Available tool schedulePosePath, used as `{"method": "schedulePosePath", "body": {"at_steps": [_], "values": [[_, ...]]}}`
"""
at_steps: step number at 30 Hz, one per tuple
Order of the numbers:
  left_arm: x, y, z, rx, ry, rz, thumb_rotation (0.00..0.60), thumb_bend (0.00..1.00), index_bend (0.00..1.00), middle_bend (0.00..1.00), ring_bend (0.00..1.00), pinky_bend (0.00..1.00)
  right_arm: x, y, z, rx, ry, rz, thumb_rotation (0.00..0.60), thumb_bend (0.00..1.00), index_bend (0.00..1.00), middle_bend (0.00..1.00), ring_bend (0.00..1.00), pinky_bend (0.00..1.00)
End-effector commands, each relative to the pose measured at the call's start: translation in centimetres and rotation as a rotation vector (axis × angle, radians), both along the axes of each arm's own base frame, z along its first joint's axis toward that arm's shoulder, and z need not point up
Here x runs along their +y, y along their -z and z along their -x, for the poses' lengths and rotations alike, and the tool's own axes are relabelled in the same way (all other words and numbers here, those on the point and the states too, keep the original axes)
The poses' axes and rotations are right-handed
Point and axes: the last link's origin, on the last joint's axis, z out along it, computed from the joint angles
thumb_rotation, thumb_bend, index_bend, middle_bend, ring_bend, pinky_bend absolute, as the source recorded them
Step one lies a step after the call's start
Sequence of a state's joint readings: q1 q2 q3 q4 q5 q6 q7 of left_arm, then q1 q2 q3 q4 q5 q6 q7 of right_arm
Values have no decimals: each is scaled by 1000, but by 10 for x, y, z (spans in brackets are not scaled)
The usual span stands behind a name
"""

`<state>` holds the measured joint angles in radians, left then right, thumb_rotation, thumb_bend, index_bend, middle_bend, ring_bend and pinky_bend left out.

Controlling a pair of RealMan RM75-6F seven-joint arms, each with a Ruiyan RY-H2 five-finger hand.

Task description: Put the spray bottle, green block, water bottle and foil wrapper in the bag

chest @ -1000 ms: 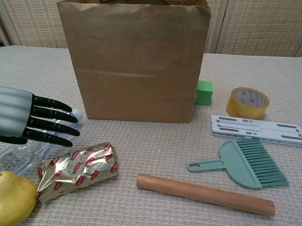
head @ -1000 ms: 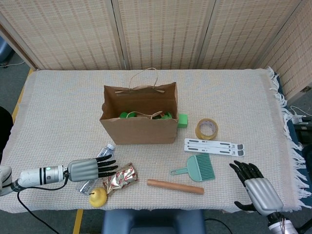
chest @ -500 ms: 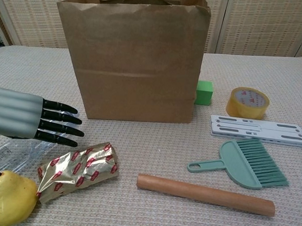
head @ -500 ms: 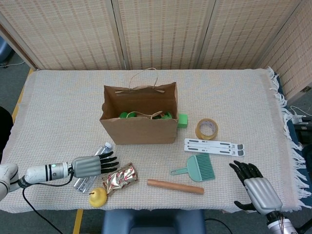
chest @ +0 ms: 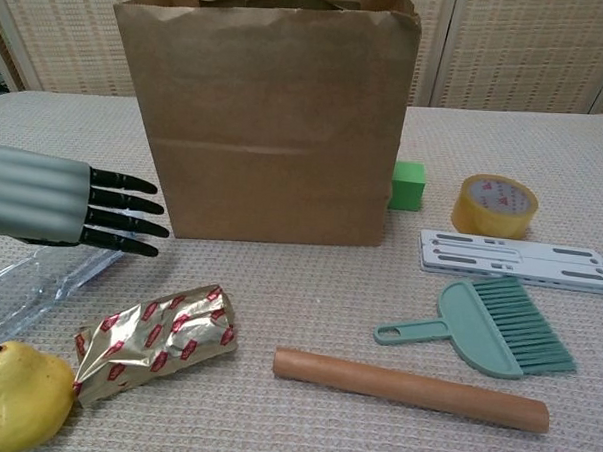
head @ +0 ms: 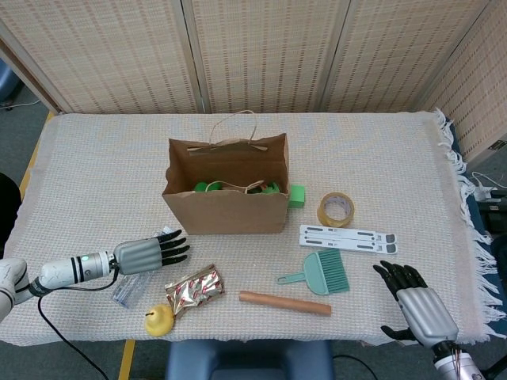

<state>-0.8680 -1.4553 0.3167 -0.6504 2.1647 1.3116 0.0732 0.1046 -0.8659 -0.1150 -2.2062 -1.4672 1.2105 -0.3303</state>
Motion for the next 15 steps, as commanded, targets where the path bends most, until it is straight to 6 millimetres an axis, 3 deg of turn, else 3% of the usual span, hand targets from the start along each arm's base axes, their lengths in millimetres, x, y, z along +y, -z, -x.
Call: {"method": "schedulePosePath", "body": {"at_steps": [1,10,15], "values": [[4,-3,0,15,2,-16,600,387,0,0,0,65,0,0,0,-1,0,-1,600,59,0,0,0,0],[16,-26,-7,-1,16,-83,600,387,0,0,0,61,0,0,-1,-2,0,-5,600,59,0,0,0,0],[19,-38,0,34,3,-112,600,386,0,0,0,55,2,-1,-3,-7,-5,-2,600,60,0,0,0,0]]}}
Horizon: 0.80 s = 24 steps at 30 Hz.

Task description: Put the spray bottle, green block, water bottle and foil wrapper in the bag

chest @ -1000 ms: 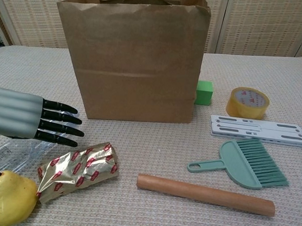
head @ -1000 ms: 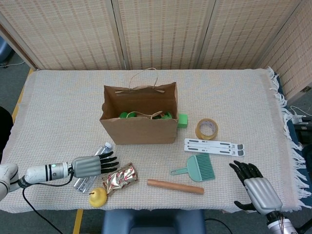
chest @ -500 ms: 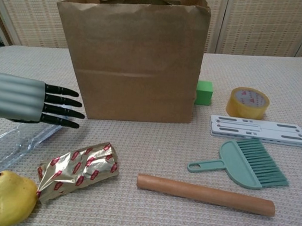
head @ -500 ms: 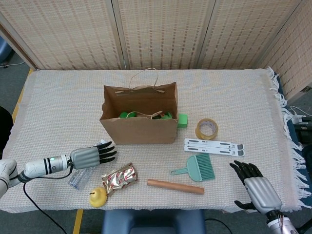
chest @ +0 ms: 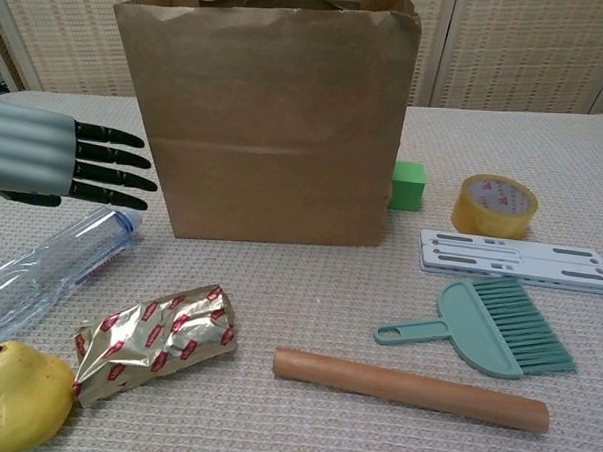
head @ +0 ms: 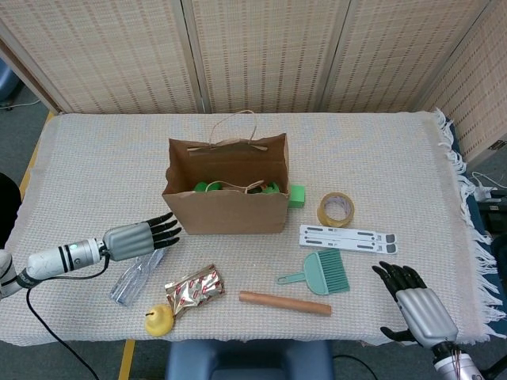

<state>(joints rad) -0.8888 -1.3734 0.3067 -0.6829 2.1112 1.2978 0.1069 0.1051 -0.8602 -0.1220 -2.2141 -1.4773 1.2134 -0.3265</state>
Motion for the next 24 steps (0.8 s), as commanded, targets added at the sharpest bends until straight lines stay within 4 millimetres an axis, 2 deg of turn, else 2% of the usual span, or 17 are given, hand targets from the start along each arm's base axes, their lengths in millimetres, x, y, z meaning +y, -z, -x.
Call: {"method": "schedulePosePath", "body": {"at_steps": [1,7,12,17,24], "values": [[0,-5,6,22,-7,-11,600,386,0,0,0,53,1,0,-1,-1,-2,0,600,60,0,0,0,0],[-7,-17,22,64,-1,-6,600,386,0,0,0,32,2,0,-1,0,-5,-5,600,60,0,0,0,0],[-22,-23,31,86,27,55,600,387,0,0,0,12,2,1,-1,-1,-4,-4,600,59,0,0,0,0],[-36,-18,30,82,74,136,600,387,0,0,0,11,2,3,-1,3,-5,-11,600,59,0,0,0,0],[-41,-8,29,117,104,193,600,388,0,0,0,6,2,5,-3,1,-10,-17,600,59,0,0,0,0]]}}
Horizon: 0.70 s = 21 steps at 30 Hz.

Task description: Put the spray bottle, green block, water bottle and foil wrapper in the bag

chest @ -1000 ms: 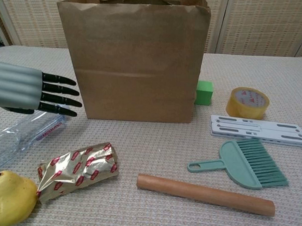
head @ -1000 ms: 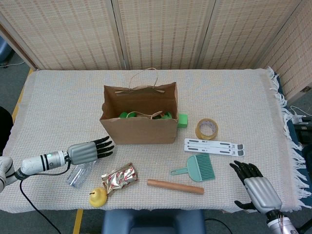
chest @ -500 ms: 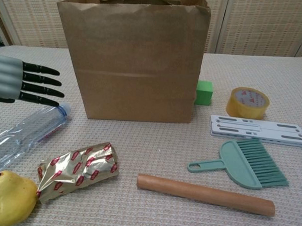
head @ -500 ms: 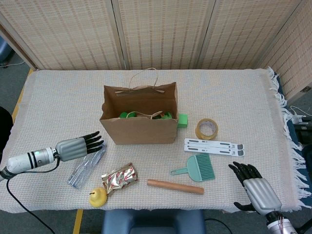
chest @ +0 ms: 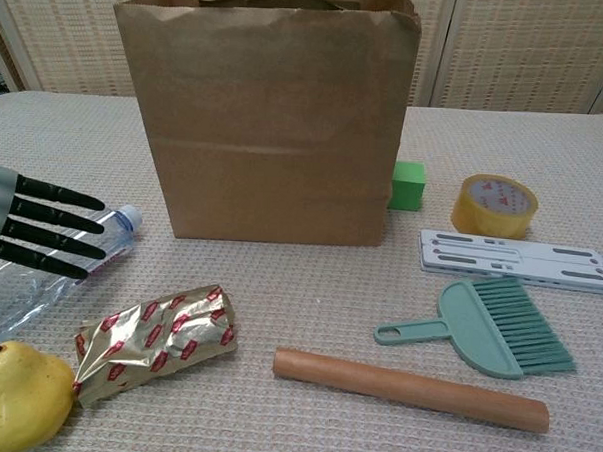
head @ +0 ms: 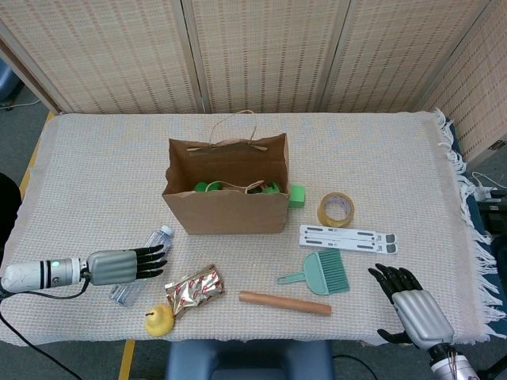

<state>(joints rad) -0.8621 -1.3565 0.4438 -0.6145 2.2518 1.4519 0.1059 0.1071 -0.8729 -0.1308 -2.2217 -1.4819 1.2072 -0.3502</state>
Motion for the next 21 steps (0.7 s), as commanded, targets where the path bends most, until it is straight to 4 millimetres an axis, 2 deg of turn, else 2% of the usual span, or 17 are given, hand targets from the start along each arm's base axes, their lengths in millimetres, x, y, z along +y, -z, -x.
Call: {"method": "schedulePosePath", "body": {"at_steps": [1,16,19,21], "values": [[-2,3,0,9,5,13,600,388,0,0,0,5,0,0,0,0,1,-1,600,59,0,0,0,0],[2,24,14,69,-37,1,600,390,0,0,0,6,-4,3,3,4,16,-12,600,59,0,0,0,0],[1,30,17,72,-47,3,600,396,0,0,0,45,-4,3,3,5,20,-13,600,59,0,0,0,0],[0,33,19,77,-55,7,600,402,35,0,0,107,-4,3,3,3,21,-11,600,60,0,0,0,0]]}}
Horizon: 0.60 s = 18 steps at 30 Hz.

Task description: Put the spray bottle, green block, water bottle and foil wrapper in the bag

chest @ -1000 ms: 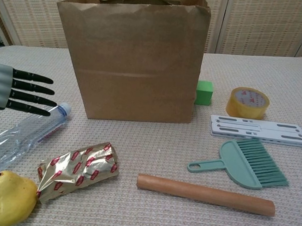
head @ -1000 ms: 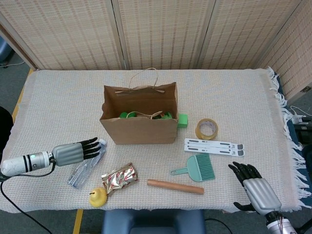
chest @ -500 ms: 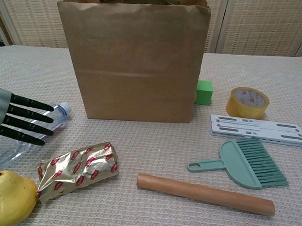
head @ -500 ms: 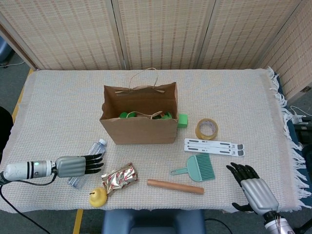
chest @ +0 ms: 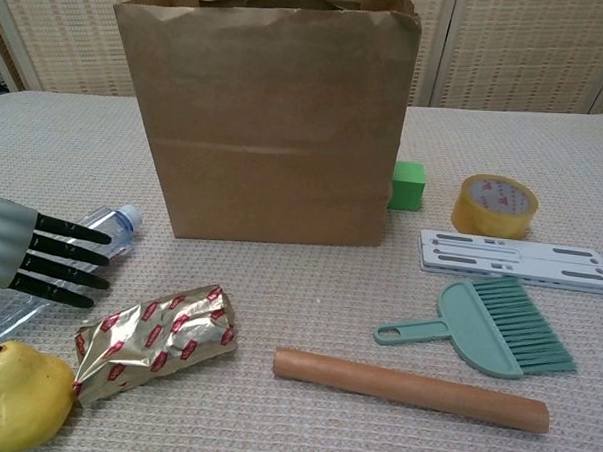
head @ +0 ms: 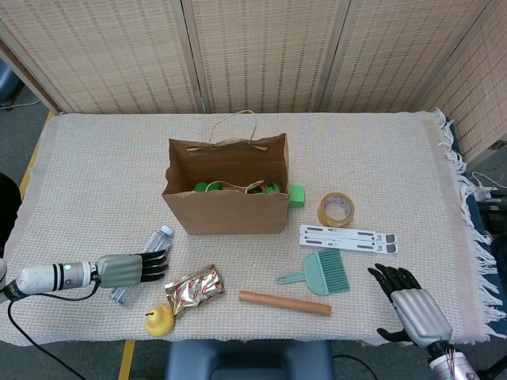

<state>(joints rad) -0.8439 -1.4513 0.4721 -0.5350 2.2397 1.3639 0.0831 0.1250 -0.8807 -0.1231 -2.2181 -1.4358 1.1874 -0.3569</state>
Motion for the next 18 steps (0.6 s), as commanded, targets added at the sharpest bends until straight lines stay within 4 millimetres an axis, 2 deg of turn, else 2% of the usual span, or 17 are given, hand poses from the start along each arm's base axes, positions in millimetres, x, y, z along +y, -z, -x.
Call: {"method": "schedulePosePath", "body": {"at_steps": [1,3,4,6,9,11,18], "values": [[-2,3,3,9,-9,8,600,411,59,0,0,137,0,0,0,-2,0,2,600,60,0,0,0,0],[-4,5,5,15,-15,25,600,463,155,44,38,248,0,0,-1,-4,0,3,600,60,0,0,0,0],[-5,6,6,17,-16,30,600,502,225,104,93,327,0,-1,-1,-4,0,3,600,59,0,0,0,0],[-7,6,8,19,-17,43,600,558,375,279,257,493,0,-1,-1,-4,0,2,600,60,0,0,0,0],[-8,3,9,13,-20,50,600,609,496,491,450,662,0,0,-1,-6,-1,2,600,59,0,0,0,0],[-6,-2,9,9,-17,43,600,626,543,543,494,690,0,0,-2,-7,-3,1,600,60,0,0,0,0],[9,-31,7,-43,-32,-85,600,631,584,584,530,718,2,-1,-4,-14,-9,3,600,59,0,0,0,0]]}}
